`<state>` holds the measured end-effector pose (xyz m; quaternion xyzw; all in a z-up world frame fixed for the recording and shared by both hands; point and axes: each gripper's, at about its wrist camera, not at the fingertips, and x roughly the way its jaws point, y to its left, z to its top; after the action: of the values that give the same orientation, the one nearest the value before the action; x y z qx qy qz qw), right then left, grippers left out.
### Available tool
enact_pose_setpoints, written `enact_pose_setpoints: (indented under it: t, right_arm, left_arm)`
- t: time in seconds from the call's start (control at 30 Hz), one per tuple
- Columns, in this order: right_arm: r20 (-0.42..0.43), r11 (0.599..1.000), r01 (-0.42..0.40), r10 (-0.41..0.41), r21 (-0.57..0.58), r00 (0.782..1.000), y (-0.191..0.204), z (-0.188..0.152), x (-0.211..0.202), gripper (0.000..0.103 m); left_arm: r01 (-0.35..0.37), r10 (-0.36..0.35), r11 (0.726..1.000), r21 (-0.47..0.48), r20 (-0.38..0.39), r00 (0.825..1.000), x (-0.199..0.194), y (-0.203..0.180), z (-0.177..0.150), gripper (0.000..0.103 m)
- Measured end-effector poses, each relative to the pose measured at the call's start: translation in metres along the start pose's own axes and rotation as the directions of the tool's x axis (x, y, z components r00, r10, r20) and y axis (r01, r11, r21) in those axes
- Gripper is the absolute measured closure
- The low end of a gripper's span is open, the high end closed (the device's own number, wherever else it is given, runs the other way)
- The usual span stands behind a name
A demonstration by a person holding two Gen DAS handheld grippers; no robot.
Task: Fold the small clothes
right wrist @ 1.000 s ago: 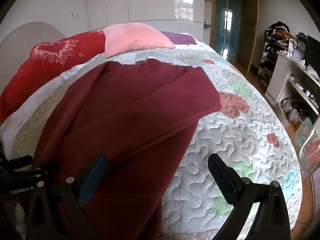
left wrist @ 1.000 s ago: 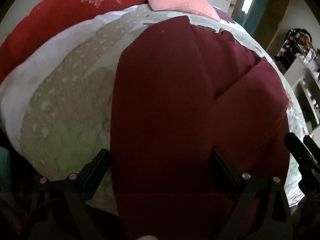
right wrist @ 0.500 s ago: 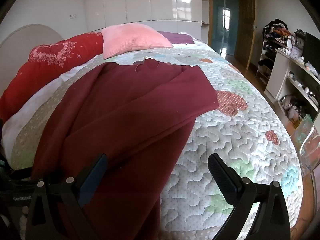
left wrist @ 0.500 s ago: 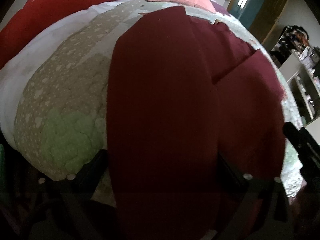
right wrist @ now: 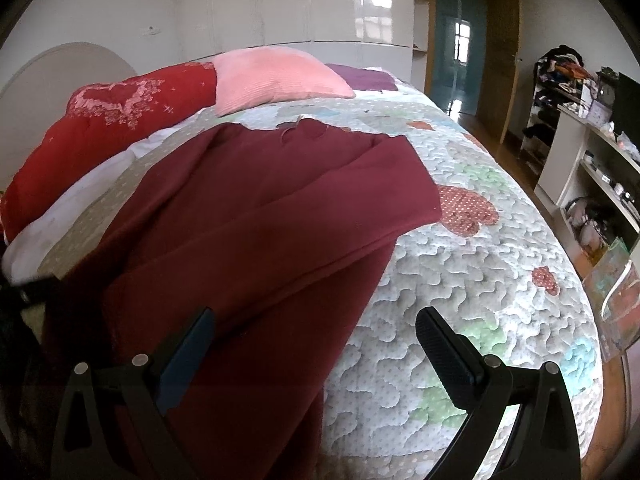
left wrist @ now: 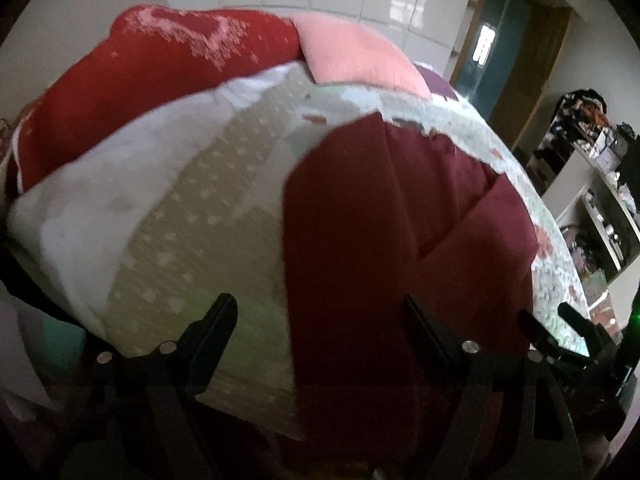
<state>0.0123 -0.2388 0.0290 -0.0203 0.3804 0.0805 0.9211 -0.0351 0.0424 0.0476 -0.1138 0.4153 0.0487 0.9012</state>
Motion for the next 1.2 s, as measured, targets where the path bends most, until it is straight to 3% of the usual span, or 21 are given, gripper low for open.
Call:
enact_pose_setpoints:
  t: [0.37, 0.63, 0.73, 0.87, 1.0, 1.03, 1.07, 1.13, 1.2]
  right_arm:
    - [-0.039, 0.976, -0.161, 0.157, -0.149, 0.987, 0.026, 0.015, 0.002, 0.005]
    - [-0.152, 0.881, -0.319, 0.283, -0.349, 0.947, 0.072, 0.004, 0.011, 0.015]
    - [-0.173, 0.84, -0.326, 0.278, -0.434, 0.945, 0.095, -0.003, 0.018, 0.015]
    - [-0.153, 0.812, -0.257, 0.207, -0.524, 0.966, 0.111, -0.009, 0.034, 0.019]
    - [-0.179, 0.802, -0.29, 0.23, -0.522, 0.957, 0.106, -0.009, 0.051, 0.021]
    - [-0.184, 0.796, -0.3, 0.238, -0.525, 0.954, 0.106, -0.009, 0.052, 0.029]
    - [-0.199, 0.791, -0.321, 0.253, -0.521, 0.947, 0.108, -0.009, 0.053, 0.044]
    - [-0.24, 0.783, -0.382, 0.299, -0.492, 0.923, 0.111, -0.004, 0.055, 0.056]
    - [-0.247, 0.768, -0.397, 0.313, -0.503, 0.917, 0.111, -0.003, 0.05, 0.059]
  left_arm:
    - [-0.035, 0.036, 0.997, -0.075, 0.022, 0.999, -0.004, 0.042, 0.005, 0.02]
    - [-0.029, 0.03, 0.996, -0.089, 0.011, 0.999, 0.004, 0.057, -0.001, 0.02]
    - [-0.027, 0.027, 0.995, -0.098, -0.002, 1.0, 0.009, 0.061, -0.003, 0.02]
    - [-0.03, 0.028, 0.994, -0.102, -0.021, 0.999, 0.014, 0.064, -0.006, 0.02]
    - [-0.032, 0.028, 0.993, -0.113, -0.041, 0.999, 0.02, 0.064, -0.007, 0.02]
    - [-0.028, 0.023, 0.993, -0.115, -0.046, 0.999, 0.021, 0.063, -0.007, 0.02]
    - [-0.025, 0.02, 0.993, -0.113, -0.049, 0.999, 0.02, 0.061, -0.007, 0.02]
    - [-0.025, 0.02, 0.994, -0.106, -0.049, 0.999, 0.018, 0.057, -0.007, 0.02]
    - [-0.032, 0.028, 0.995, -0.095, -0.042, 0.999, 0.014, 0.053, -0.007, 0.02]
